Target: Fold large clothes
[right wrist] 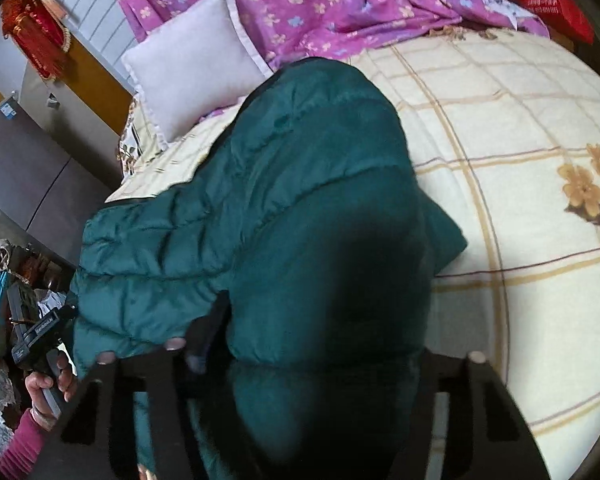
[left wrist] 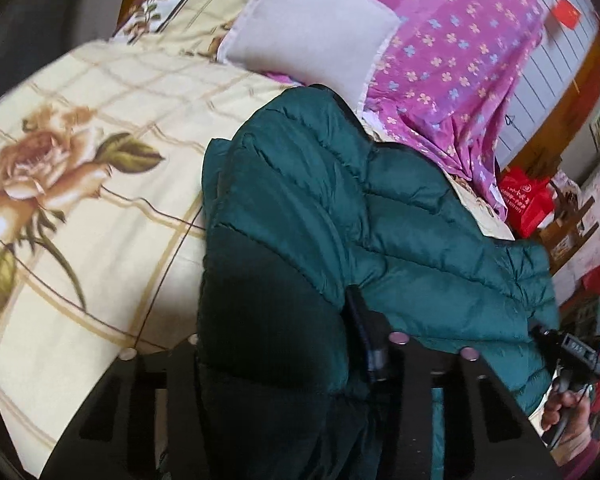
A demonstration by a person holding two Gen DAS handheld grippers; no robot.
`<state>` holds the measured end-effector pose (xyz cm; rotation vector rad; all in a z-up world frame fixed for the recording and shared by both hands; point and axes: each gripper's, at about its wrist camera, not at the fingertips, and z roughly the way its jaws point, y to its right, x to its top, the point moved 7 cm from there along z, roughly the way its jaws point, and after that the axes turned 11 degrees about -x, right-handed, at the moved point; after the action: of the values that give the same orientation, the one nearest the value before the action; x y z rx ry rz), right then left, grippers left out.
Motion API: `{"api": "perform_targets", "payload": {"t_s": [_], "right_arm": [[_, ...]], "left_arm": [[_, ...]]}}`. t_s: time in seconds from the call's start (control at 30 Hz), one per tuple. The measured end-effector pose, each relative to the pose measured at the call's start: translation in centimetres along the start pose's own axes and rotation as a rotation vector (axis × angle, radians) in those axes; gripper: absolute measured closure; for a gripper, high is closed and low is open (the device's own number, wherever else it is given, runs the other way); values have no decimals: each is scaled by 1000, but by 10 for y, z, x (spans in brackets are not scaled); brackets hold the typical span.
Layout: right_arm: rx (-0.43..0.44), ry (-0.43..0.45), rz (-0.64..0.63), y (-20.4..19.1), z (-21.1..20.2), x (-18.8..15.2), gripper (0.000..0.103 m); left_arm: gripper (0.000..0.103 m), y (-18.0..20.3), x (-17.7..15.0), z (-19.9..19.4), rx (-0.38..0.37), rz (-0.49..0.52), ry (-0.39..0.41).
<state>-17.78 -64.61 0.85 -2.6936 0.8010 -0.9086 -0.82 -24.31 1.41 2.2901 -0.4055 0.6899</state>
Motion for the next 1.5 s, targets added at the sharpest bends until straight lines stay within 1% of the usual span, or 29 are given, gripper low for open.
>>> {"api": "perform_targets", "payload": {"t_s": [0.07,0.17,0.23,0.37,0.5,0.67,0.73,0.8,0.83,0.87,0.9,0.93,0.97,1.0,1.1,1.17,1.23,1.37,1.5], "right_arm": [[8,17,-3,-4,-12,-1,58],[14,34,-17,-13,-29,-5,62],[15,39,-25,-16,-43,-11,63],[48,41,-16,-20,-72,-25,64],[70,25,-19,-21,-98,-49,64],[87,-12,-10,-14,-117,-83,64],[84,-29,8,-7,-120,-97,63],[60,-43,29,1,-118,-108,59],[30,-44,33,6,-115,-112,52],[-26,-50,25,11,-108,-117,42],[-68,-64,22,15,-101,-120,36],[-114,-79,15,18,-94,-124,24],[-140,-82,6,19,-90,-127,20],[-152,-72,0,18,-91,-128,20],[-206,-48,-3,15,-105,-128,20],[-233,-20,-8,14,-122,-128,20],[-243,8,-8,10,-137,-130,20],[-221,53,-10,-9,-166,-135,19],[-186,105,-29,-42,-179,-143,19]], "left_arm": [[85,6,-2,-10,10,9,5],[87,15,-7,-24,20,34,10],[88,22,-14,-38,14,51,12],[89,35,-28,-62,-8,56,1],[89,47,-50,-89,-16,76,-13],[89,57,-84,-117,-27,82,-41],[88,54,-96,-123,-30,68,-48],[84,44,-107,-123,-15,42,-52],[77,38,-113,-120,7,31,-59],[68,32,-118,-116,34,21,-69],[64,26,-122,-111,61,6,-84],[59,21,-125,-108,75,-12,-85],[54,18,-126,-109,82,-28,-73],[52,18,-126,-112,100,-31,-56],[52,26,-123,-130,165,18,-11],[52,36,-120,-145,200,64,28],[52,49,-118,-159,231,117,67],[52,72,-117,-172,279,189,106],[52,94,-127,-169,287,224,124]]}}
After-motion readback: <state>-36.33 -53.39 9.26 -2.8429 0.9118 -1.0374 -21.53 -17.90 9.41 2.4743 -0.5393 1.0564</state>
